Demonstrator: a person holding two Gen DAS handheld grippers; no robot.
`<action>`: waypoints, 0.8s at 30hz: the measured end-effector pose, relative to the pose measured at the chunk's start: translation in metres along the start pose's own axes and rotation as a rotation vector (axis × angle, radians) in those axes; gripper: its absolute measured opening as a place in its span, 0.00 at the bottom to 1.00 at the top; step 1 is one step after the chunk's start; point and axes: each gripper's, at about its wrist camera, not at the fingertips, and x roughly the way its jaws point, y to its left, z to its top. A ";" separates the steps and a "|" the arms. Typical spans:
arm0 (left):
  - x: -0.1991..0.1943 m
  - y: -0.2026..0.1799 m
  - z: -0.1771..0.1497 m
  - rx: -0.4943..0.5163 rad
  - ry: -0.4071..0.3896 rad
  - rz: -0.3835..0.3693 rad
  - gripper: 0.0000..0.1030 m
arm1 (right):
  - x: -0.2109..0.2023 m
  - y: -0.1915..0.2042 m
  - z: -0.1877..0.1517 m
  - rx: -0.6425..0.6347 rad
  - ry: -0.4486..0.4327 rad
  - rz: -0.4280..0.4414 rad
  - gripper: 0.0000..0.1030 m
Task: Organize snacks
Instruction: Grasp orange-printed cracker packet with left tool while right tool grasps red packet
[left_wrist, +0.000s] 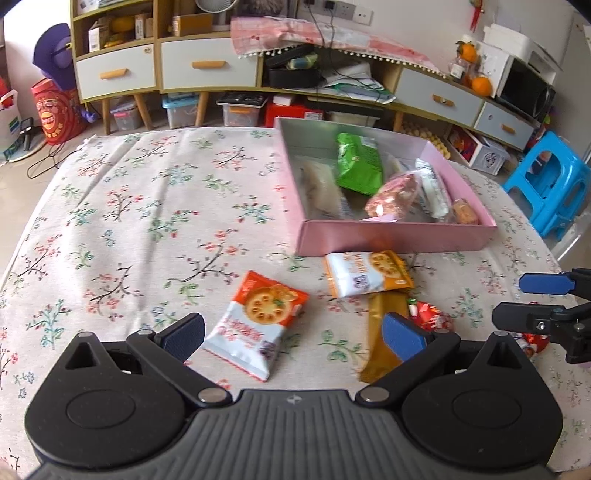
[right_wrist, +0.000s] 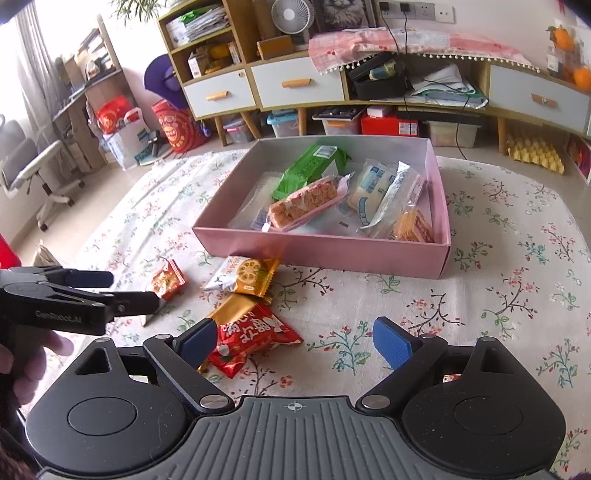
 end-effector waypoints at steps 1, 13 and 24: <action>0.002 0.002 -0.001 0.003 0.004 0.006 1.00 | 0.002 0.000 0.000 -0.002 0.001 -0.001 0.90; 0.028 0.012 -0.002 0.094 0.038 0.057 0.92 | 0.035 0.017 -0.001 -0.026 0.039 0.074 0.90; 0.037 0.016 -0.002 0.093 0.052 0.076 0.80 | 0.054 0.023 -0.008 -0.032 0.077 0.024 0.90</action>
